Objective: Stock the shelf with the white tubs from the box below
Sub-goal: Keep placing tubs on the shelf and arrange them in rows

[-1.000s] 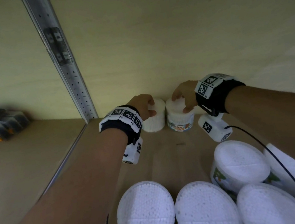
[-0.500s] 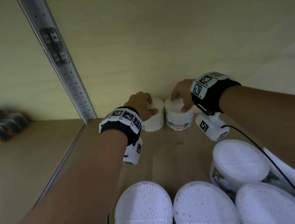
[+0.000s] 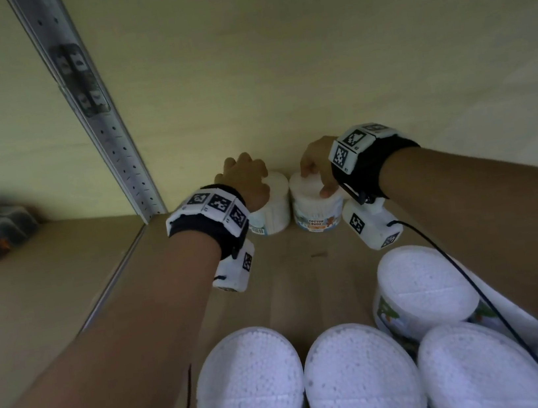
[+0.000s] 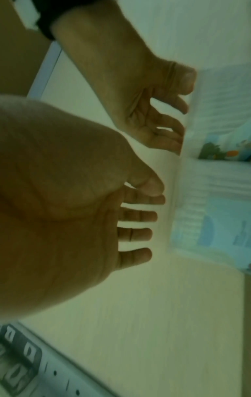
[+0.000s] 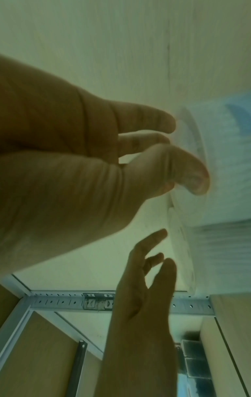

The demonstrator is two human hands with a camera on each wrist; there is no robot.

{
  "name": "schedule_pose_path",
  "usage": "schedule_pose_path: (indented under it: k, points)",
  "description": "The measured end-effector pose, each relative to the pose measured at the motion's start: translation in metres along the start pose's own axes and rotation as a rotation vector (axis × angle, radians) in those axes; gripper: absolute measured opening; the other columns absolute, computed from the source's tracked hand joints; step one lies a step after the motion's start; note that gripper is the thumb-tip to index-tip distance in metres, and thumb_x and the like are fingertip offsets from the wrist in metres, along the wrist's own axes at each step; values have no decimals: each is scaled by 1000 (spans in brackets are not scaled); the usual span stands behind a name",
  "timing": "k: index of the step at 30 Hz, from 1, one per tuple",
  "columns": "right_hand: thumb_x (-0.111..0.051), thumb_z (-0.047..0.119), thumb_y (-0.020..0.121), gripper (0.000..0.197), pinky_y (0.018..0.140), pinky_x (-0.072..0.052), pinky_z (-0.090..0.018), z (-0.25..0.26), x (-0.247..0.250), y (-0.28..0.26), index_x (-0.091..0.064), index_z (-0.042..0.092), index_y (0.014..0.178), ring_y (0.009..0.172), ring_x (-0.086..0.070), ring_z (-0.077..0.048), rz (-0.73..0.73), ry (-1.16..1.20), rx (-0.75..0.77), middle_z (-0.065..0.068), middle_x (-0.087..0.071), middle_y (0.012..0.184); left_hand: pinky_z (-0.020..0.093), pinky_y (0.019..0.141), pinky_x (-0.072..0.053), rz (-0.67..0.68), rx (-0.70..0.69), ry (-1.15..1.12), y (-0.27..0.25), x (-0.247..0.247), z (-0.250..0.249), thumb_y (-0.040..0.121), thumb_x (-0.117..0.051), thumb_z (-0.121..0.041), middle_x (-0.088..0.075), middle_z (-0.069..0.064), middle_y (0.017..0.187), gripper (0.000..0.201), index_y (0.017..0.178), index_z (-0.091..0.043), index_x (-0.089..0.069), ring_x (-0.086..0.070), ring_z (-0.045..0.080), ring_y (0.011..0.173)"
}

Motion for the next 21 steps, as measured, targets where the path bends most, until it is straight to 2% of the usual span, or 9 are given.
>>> schedule_pose_path:
  k: [2,3,5,7,9,12,14,17,21]
  points:
    - [-78,16,75,58,90,-51,-31,-3,0,3,-56,11,129,116,-59,-27,-2,21,-26,-8,-58,133,42,105,-33,62,-55,-40,0,6,5,95,-43,-8,-25,8,150,46,140,-18,-38,-25,29,138]
    - [-75,13,78,55,80,-50,-26,-6,0,3,-56,10,129,117,-59,-27,-7,44,-41,-7,-58,133,40,108,-31,97,-77,-33,0,7,7,95,-45,-6,-22,7,153,50,142,-18,-36,-24,28,141]
    - [-67,5,83,50,60,-43,-17,-8,3,1,-55,5,131,120,-58,-26,-13,105,-67,-11,-57,133,35,112,-27,127,-110,-25,-2,5,11,96,-48,-9,-21,5,157,51,144,-20,-36,-24,24,144]
    - [-64,2,84,49,51,-36,-14,-6,6,-3,-54,4,132,121,-57,-27,-10,176,-72,-14,-55,134,32,110,-29,114,-111,-65,-3,2,16,95,-51,-14,-28,5,155,47,141,-23,-41,-29,23,142]
    - [-66,3,84,50,55,-40,-14,-8,3,3,-54,4,132,121,-57,-27,-20,201,-83,-12,-55,134,33,109,-32,93,-104,-101,-3,1,19,94,-55,-18,-33,6,152,45,137,-25,-46,-34,23,139]
    - [-78,16,75,58,84,-52,-27,-6,-3,7,-56,14,128,115,-60,-26,17,123,-73,-7,-57,133,35,105,-36,67,-101,-119,-2,1,20,90,-62,-26,-40,7,145,42,131,-25,-52,-41,23,134]
    - [-84,25,66,66,93,-52,-34,-6,-5,10,-57,20,126,110,-62,-25,7,70,-48,-4,-60,129,34,101,-37,35,-92,-108,-1,0,20,89,-63,-33,-43,5,140,42,128,-24,-54,-45,24,128]
    - [-87,40,55,76,91,-55,-38,-10,-8,21,-58,24,124,104,-66,-22,-26,-12,-27,0,-64,123,37,100,-38,19,-74,-36,2,-4,15,88,-59,-44,-45,10,133,46,127,-19,-52,-46,29,122]
    - [-78,34,75,66,85,-54,-41,-2,-8,18,-58,-1,126,112,-62,-36,49,-6,-16,-22,-61,127,41,94,-40,-66,-20,23,2,-12,5,85,-53,-59,-45,13,124,57,121,-14,-50,-46,33,115]
Point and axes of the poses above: each hand's wrist, its own y-axis towards the middle knuckle, its own x-axis out of the back of the hand, z = x × y, the point moved 1 cm from there along y, towards the middle knuckle
